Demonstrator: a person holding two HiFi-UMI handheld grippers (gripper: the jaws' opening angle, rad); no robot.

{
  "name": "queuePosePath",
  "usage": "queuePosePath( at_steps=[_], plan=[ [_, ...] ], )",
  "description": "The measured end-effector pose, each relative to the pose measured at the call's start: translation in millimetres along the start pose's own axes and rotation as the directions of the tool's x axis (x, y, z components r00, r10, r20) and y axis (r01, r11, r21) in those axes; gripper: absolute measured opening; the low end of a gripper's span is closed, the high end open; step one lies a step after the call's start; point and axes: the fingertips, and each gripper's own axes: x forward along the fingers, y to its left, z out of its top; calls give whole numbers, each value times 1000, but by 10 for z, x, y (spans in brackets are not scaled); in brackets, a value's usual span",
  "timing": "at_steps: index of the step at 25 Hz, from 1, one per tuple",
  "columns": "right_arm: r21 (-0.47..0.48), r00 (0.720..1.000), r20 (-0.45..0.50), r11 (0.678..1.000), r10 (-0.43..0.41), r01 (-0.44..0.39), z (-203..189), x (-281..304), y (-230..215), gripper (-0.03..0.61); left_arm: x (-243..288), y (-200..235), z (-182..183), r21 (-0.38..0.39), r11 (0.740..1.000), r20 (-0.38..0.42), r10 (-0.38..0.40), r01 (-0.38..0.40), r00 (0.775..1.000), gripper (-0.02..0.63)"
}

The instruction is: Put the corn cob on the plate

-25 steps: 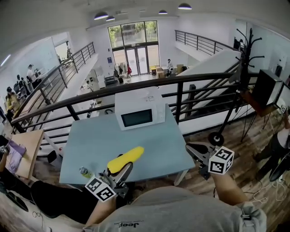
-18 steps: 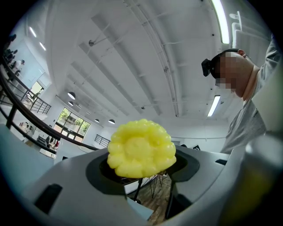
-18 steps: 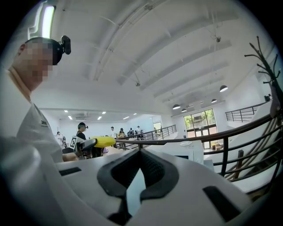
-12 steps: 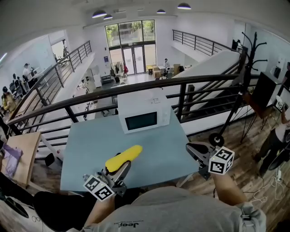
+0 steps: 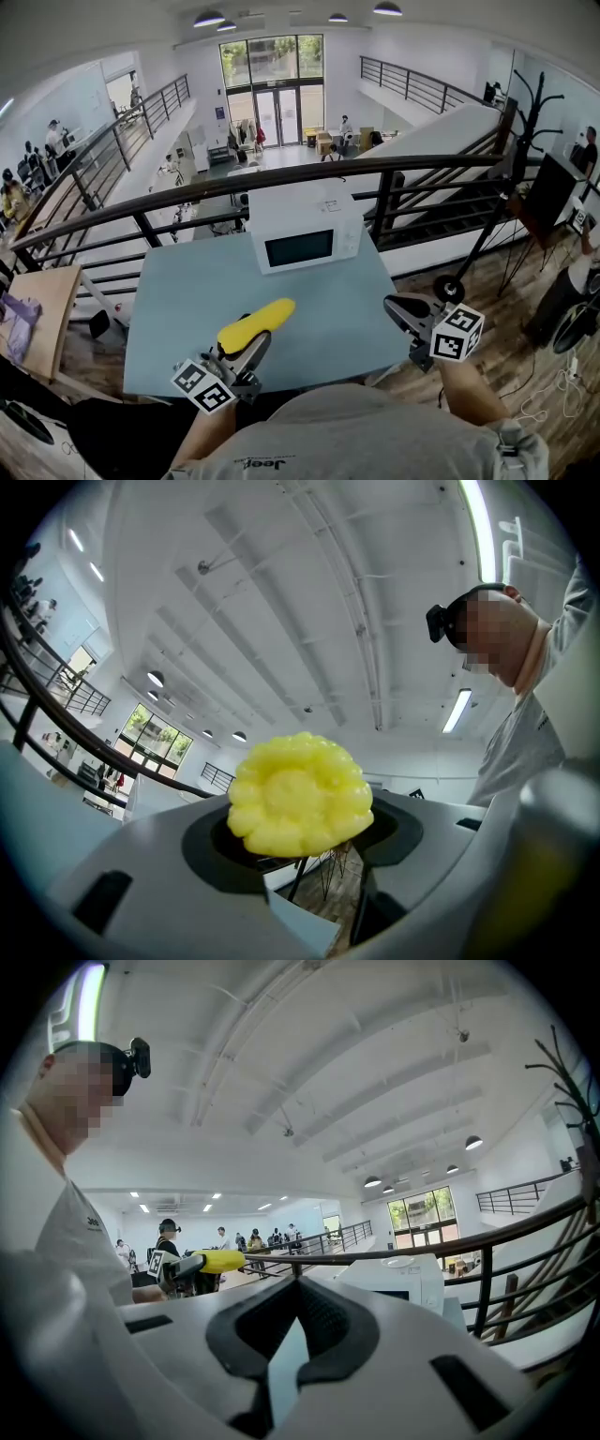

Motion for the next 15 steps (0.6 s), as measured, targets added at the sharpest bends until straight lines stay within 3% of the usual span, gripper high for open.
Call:
queuePosePath(
  at_steps=[9,15],
  plan=[
    [22,999,-15,999,29,-29,-75,123,-286,17,124,139,-97,-11,999,-11,39,-39,999,265],
    [59,997,-6,995,77,-76,-106,90,-851,17,597,73,-260,8,998,-45,65,-64,997,265]
  ],
)
